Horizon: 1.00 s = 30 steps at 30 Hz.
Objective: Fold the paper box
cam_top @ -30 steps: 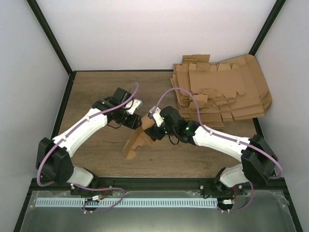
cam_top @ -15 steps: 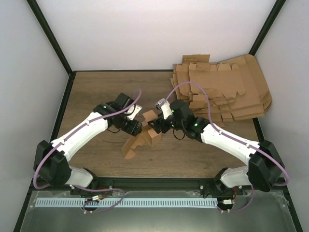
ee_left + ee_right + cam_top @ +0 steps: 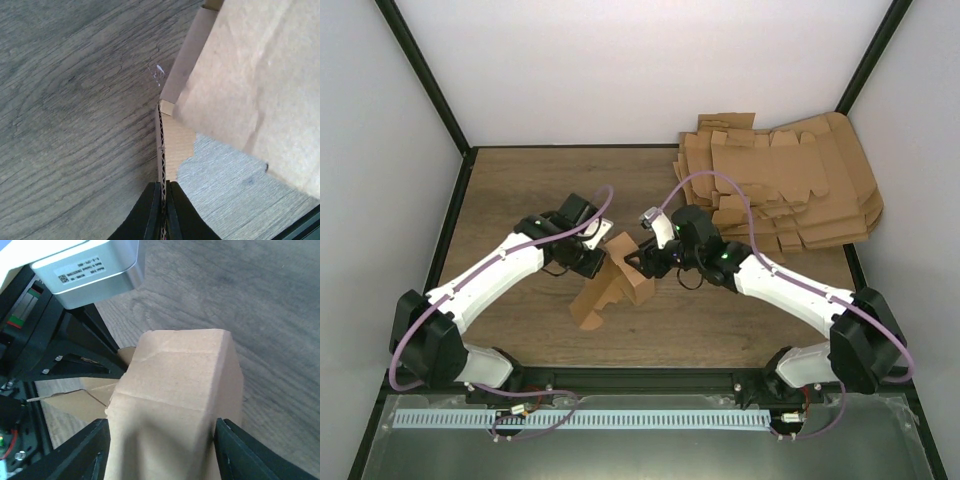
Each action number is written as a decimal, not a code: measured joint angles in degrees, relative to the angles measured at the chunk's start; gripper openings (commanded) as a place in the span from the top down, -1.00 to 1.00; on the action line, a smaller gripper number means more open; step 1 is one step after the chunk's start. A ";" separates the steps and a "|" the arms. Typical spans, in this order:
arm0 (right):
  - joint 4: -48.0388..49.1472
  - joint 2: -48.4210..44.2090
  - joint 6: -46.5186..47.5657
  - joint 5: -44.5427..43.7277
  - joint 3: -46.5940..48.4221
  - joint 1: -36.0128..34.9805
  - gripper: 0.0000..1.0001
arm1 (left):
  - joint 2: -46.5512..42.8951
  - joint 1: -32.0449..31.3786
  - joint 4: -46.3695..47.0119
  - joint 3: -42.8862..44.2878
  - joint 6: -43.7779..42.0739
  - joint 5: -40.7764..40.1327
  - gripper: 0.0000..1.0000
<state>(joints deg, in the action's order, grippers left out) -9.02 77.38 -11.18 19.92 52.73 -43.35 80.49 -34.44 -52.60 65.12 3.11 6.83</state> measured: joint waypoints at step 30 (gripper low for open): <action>-6.49 4.55 4.44 -14.82 2.93 -7.41 -0.23 | 2.64 -2.93 -2.80 3.74 -1.88 -4.35 0.92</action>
<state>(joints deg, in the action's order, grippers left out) -15.51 81.93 -6.74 5.10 55.66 -50.76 83.13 -37.36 -55.40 68.86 1.23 2.48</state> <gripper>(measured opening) 0.615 0.040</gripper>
